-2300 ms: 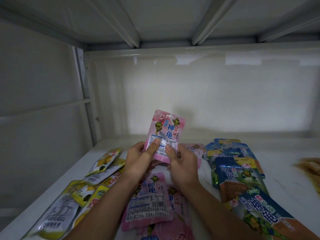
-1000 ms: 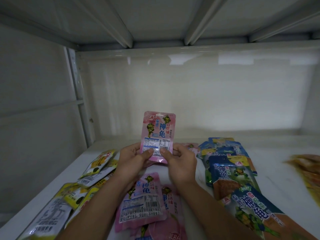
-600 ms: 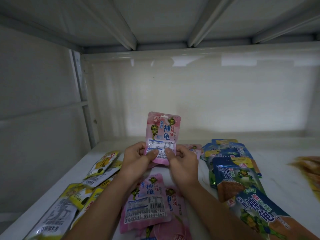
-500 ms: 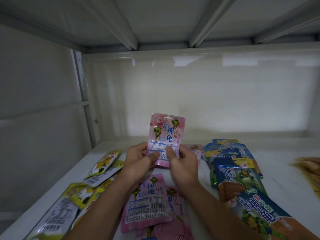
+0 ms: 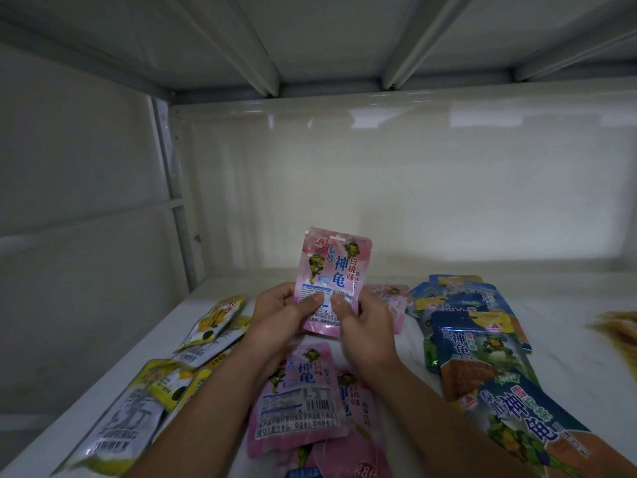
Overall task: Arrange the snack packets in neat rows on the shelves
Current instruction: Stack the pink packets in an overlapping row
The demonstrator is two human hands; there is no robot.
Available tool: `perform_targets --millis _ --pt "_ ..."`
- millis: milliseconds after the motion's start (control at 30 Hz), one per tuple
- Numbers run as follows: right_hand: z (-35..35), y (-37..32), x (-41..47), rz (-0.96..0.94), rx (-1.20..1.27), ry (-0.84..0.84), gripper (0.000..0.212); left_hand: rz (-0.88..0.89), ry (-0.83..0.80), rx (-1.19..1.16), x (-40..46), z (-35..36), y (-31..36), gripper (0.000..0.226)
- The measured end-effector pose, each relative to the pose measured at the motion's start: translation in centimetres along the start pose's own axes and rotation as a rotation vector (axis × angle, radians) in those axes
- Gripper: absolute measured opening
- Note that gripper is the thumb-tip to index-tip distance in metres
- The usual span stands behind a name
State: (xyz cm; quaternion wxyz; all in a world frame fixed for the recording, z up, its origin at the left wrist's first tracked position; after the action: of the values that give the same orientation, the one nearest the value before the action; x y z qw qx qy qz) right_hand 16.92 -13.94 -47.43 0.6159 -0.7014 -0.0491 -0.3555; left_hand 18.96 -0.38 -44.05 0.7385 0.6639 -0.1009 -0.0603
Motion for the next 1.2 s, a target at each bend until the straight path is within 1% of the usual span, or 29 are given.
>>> perform_targets --millis 100,167,200,267,333,433,533,600,667,733,767,800,900,1000,1133,1200 --pt "-0.1 -0.7 -0.2 -0.007 -0.023 -0.007 0.023 -0.011 -0.007 -0.017 -0.2 0.1 0.1 0.022" --pt "-0.1 -0.9 -0.2 -0.008 -0.009 0.012 0.018 0.009 -0.018 -0.026 -0.3 0.2 0.3 0.024" --pt "0.0 -0.9 -0.2 0.006 0.024 0.023 0.016 0.025 -0.024 -0.027 -0.2 0.1 0.2 0.022" --pt "0.1 -0.6 -0.1 0.028 0.063 0.036 0.020 0.058 -0.003 0.008 0.0 0.1 0.1 0.013" --pt "0.0 -0.5 -0.1 0.018 -0.009 0.053 0.026 0.076 0.019 0.065 0.0 0.1 0.0 0.020" --pt "-0.1 -0.2 0.1 0.019 -0.061 0.072 0.026 0.056 0.001 0.098 0.1 0.3 -0.2 0.019" --pt "0.0 -0.6 0.1 -0.008 -0.102 0.037 0.045 0.041 0.025 0.071 0.3 0.2 -0.2 0.015" --pt "0.1 -0.8 -0.1 -0.031 -0.094 0.022 0.051 0.035 0.018 0.019 0.4 0.0 -0.2 0.012" --pt "0.2 -0.6 0.0 -0.030 -0.080 0.013 0.047 0.035 0.009 -0.004 0.4 -0.1 -0.3 0.012" --pt "0.2 -0.4 0.1 -0.004 -0.031 0.031 0.029 0.046 -0.008 -0.015 0.3 -0.2 -0.2 0.020" --pt "0.2 -0.3 0.1 0.022 0.024 0.034 0.018 0.051 -0.025 -0.016 0.1 -0.1 -0.1 0.015" --pt "0.2 -0.5 0.1 0.047 0.068 0.038 0.016 0.049 -0.035 -0.023 0.1 -0.1 -0.2 0.007" --pt "-0.1 -0.9 -0.1 0.049 0.067 0.068 0.015 0.051 -0.044 -0.030 0.0 0.2 -0.2 0.012" --pt "0.0 -0.7 0.0 0.039 -0.004 0.071 0.016 0.033 -0.040 -0.042 -0.2 0.4 -0.1 0.015" --pt "0.3 -0.9 -0.1 -0.010 -0.023 0.042 0.039 0.007 -0.006 -0.095 0.0 0.4 0.1 0.020" --pt "0.2 -1.2 -0.2 -0.020 -0.007 0.035 0.037 0.027 0.007 -0.100 0.1 0.3 0.0 0.020"
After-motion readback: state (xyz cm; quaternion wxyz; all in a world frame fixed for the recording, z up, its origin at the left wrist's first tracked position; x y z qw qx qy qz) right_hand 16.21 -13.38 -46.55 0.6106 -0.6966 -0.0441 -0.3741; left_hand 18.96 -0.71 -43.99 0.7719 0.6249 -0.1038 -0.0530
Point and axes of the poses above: each hand's wrist, its own x-axis towards the middle knuckle, its own z-axis out of the palm, y = z × x, the point moved 1 cm from there along x, towards the middle knuckle, and after that the axes turned 4 degrees about -z, right-handed, at the moved point
